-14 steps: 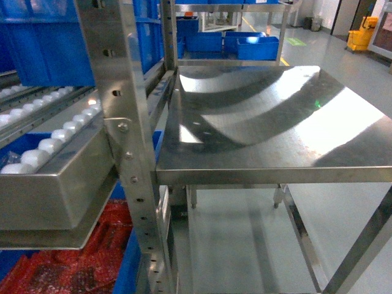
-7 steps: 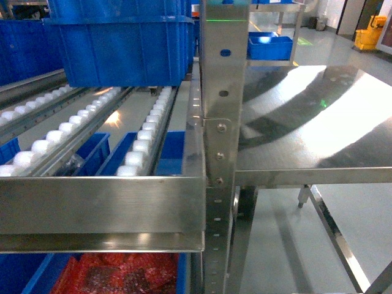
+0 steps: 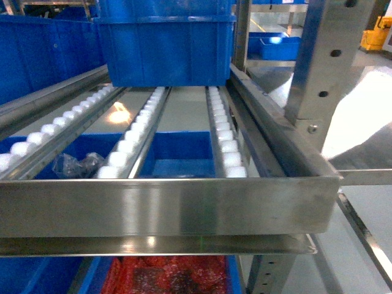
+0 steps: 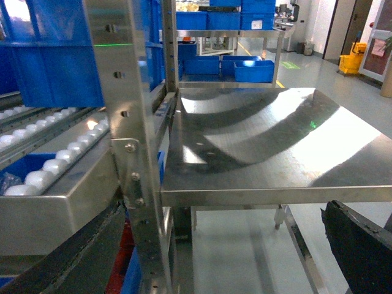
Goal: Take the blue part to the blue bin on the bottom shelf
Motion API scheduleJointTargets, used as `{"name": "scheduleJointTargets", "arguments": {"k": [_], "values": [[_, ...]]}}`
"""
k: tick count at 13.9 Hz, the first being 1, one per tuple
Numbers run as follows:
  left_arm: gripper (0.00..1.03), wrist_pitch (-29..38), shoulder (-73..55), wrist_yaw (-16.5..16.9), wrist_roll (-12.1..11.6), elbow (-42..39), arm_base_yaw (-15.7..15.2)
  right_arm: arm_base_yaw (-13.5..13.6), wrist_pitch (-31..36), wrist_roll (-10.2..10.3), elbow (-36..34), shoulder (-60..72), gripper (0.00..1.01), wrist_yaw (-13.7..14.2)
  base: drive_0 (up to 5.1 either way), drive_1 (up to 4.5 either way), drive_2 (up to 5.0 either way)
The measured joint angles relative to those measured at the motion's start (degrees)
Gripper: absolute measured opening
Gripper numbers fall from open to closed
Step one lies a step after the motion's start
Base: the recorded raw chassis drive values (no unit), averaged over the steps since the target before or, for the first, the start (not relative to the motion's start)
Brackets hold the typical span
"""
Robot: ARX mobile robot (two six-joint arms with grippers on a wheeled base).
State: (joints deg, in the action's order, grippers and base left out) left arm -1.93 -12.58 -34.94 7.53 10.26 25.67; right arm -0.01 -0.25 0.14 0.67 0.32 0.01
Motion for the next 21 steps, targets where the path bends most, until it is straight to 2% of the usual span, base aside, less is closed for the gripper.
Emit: {"name": "scheduleJointTargets", "arguments": {"k": [16,21], "values": [[0.43,0.0,0.0,0.0,0.0,0.0,0.0,0.0,0.0,0.0,0.0,0.0,0.98,0.0,-4.9,2.40,2.4],[0.43,-0.1,0.1,-0.1,0.0,0.0,0.0,0.0,0.0,0.0,0.0,0.0,0.98,-0.1,0.0,0.00,0.0]]}}
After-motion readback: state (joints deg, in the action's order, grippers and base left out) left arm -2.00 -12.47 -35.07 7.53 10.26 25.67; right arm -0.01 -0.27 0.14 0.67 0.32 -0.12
